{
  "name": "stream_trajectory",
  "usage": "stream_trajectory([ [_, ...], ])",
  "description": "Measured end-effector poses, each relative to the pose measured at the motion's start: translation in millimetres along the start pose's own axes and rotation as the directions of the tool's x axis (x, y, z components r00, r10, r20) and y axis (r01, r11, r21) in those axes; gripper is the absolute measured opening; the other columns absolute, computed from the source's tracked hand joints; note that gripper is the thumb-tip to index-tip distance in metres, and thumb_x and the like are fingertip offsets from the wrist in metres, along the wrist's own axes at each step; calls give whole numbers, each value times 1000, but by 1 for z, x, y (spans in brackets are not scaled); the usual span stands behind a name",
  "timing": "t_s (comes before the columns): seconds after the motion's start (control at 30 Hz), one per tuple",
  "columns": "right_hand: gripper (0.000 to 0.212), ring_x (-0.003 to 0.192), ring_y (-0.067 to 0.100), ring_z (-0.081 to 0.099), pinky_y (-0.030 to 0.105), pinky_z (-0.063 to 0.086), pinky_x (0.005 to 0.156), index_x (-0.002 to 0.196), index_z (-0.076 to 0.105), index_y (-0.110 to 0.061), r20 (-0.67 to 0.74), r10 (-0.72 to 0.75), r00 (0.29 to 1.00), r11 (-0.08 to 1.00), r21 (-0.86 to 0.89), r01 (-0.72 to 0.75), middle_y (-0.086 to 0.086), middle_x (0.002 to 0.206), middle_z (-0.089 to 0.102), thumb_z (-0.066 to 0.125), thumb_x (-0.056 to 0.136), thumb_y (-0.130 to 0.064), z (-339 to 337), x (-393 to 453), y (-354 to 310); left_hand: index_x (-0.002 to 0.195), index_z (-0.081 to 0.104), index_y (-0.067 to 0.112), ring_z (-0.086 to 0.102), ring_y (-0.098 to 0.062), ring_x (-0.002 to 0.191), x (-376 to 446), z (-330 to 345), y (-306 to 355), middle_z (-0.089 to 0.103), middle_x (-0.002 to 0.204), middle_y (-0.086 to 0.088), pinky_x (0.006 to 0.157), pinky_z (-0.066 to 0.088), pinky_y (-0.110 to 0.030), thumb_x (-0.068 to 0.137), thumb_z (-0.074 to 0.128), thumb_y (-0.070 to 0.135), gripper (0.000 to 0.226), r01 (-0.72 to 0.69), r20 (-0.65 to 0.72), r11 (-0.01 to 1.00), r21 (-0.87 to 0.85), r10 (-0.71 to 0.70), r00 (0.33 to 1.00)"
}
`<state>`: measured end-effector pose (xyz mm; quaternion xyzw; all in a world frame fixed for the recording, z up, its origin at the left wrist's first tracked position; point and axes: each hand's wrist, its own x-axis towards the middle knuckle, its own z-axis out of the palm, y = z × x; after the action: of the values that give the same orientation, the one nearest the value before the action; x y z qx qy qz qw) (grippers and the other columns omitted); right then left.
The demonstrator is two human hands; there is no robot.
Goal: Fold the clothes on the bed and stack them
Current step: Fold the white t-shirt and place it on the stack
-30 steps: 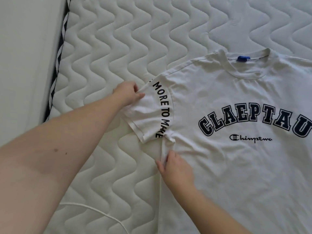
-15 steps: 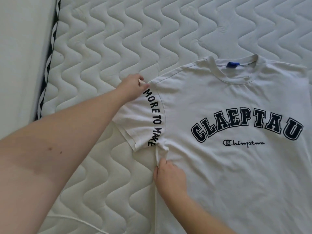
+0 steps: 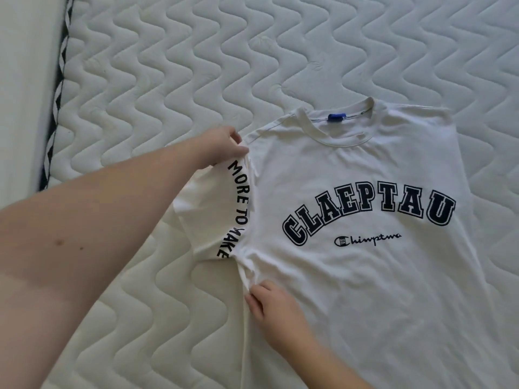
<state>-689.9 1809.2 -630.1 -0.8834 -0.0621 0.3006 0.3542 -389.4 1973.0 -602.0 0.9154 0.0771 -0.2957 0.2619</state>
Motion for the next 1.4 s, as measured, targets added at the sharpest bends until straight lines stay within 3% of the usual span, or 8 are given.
stream_trajectory([
  [0.13, 29, 86, 14, 49, 30, 35, 72, 78, 49, -25, 84, 47, 995, 991, 120, -57, -9, 86, 46, 42, 102, -39, -18, -10, 18, 112, 57, 29, 71, -30, 88, -4, 6, 44, 69, 99, -7, 85, 56, -55, 77, 74, 45, 42, 36, 125, 993, -112, -22, 992],
  [0.33, 33, 72, 15, 50, 35, 42, 71, 67, 45, -24, 154, 183, 971, 916, 331, -226, -3, 72, 53, 49, 99, -31, -45, -21, 56, 112, 54, 28, 52, -17, 46, -4, 43, 110, 56, 73, -3, 35, 39, -18, 85, 56, 16, 29, -50, 28, 999, 17, 49, 998],
  [0.53, 18, 71, 9, 55, 23, 42, 67, 80, 56, -33, 62, 340, 938, 872, 353, -340, -9, 77, 61, 51, 97, -37, -68, -28, 86, 109, 58, 14, 59, -15, 66, 5, 87, 152, 65, 90, -9, 56, 51, -23, 98, 41, 17, 21, -24, 98, 976, -215, 46, 994],
  [0.77, 11, 76, 2, 54, 21, 45, 71, 105, 58, -31, -202, 342, 918, 862, 457, -220, -12, 85, 58, 52, 96, -32, -109, 4, 73, 93, 62, 14, 64, -20, 67, 25, 46, 107, 62, 90, -10, 67, 59, -38, 91, 36, 3, 28, -240, -318, 951, -193, 171, 933],
  [0.93, 44, 107, 15, 51, 31, 42, 96, 138, 50, -23, -342, 3, 940, 982, 180, 62, -3, 125, 50, 56, 94, -28, -115, 54, 37, 130, 55, 26, 54, -25, 93, 45, 28, 60, 45, 113, -9, 86, 42, -32, 97, 46, 5, 41, -216, -152, 925, 311, 273, 950],
  [1.13, 94, 136, 30, 21, 45, 18, 108, 149, 21, -21, -71, -80, 994, 942, -332, 52, 10, 150, 17, 73, 76, -49, -80, 105, 8, 127, 55, 31, 50, -8, 80, 53, 30, 66, 43, 108, 2, 87, 42, -30, 89, 70, 24, 41, -394, 111, 868, 304, 378, 919],
  [1.27, 41, 107, 29, 55, 39, 42, 91, 116, 63, -23, -228, -145, 963, 882, -471, 21, 6, 124, 56, 70, 76, -27, -82, 106, 12, 102, 60, 28, 55, -10, 77, 55, 18, 66, 58, 92, 9, 68, 39, -27, 80, 76, 46, 32, -404, 203, 848, 343, 353, 913],
  [1.4, 19, 95, 17, 61, 30, 43, 85, 107, 71, -19, -275, -18, 961, 988, 140, 59, -3, 105, 69, 57, 95, -23, -109, 98, 26, 106, 62, 23, 57, -20, 86, 58, 7, 58, 63, 93, 4, 73, 37, -27, 90, 64, 47, 28, -323, 130, 871, 370, 296, 946],
])
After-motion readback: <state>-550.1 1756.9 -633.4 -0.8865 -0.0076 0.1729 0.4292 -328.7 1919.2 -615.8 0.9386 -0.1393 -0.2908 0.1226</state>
